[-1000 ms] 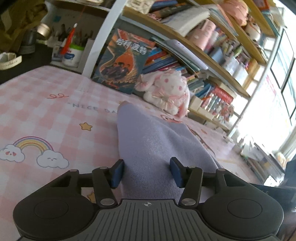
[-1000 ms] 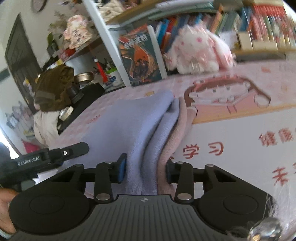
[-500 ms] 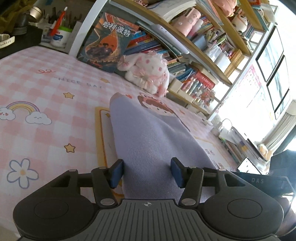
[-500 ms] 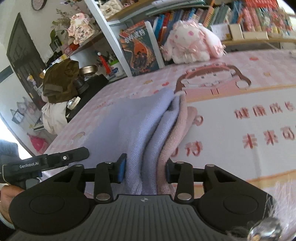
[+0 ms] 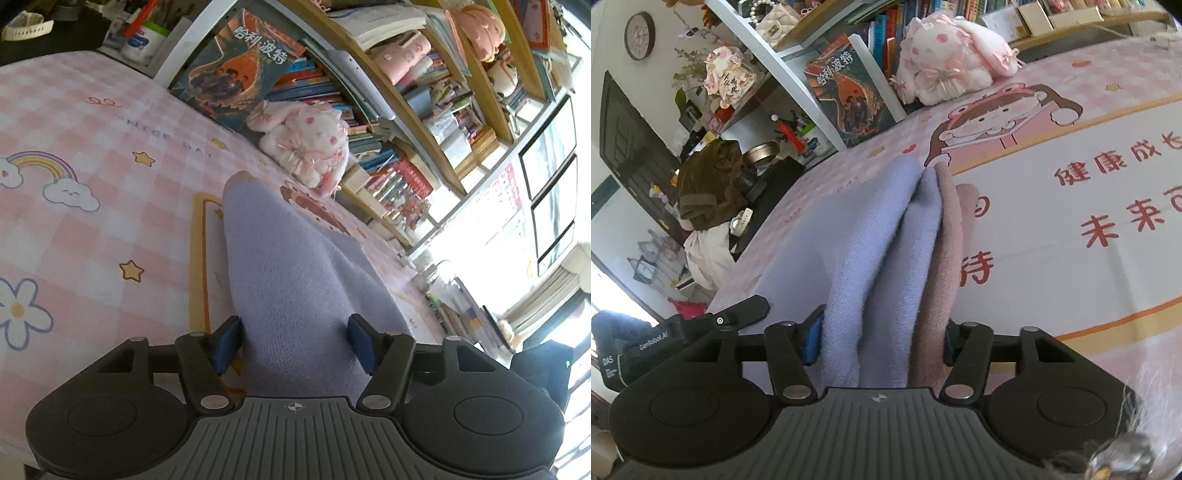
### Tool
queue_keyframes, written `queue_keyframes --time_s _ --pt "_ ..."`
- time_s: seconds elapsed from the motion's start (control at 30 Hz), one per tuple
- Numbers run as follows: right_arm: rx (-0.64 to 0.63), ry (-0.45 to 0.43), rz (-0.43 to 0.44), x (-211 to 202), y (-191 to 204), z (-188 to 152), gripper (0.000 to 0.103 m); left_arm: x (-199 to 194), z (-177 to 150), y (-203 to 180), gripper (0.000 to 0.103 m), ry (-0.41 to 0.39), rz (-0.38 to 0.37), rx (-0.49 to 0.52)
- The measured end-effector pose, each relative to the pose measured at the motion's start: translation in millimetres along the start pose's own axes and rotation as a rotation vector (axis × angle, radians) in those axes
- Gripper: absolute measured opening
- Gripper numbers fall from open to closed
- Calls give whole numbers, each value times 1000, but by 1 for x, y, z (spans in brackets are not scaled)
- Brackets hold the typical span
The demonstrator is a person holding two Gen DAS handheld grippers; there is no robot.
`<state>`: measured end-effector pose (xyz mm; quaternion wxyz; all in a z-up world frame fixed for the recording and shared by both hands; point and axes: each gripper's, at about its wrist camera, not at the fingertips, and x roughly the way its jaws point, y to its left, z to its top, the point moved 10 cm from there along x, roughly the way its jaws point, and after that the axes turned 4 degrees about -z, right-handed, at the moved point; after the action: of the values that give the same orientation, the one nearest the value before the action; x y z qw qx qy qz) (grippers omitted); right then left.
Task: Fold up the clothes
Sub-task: 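Grasp the lavender stack end with the left gripper while the right gripper pinches the stack edge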
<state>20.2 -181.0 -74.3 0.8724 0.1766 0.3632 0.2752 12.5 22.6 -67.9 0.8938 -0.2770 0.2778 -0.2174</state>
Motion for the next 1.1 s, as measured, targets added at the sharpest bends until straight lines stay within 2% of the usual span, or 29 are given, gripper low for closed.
queue_keyframes --time_s 0.07,0.17,0.23,0.4,0.67,0.8,0.93,1.1 --pt "-73 -22 -24 -3 8 0 39 -1 0 -4 55 -6 9 29" --pt "-208 -46 -75 -7 20 0 37 -2 -1 -15 55 -10 47 137" --pt "-209 -37 -75 -6 19 -1 37 -2 -1 -20 56 -6 72 208" --pt "-33 18 6 -2 -2 0 49 4 -2 -8 62 17 19 100" --pt "6 36 42 2 -2 -1 54 12 -3 9 65 52 -64 -68" --pt "-19 32 38 6 1 0 46 13 -3 3 59 40 -48 -20" --pt "-66 -21 22 1 6 0 35 9 -2 -8 56 19 -32 58" --pt "-132 -78 16 -11 15 -2 33 2 0 -18 55 0 -41 99"
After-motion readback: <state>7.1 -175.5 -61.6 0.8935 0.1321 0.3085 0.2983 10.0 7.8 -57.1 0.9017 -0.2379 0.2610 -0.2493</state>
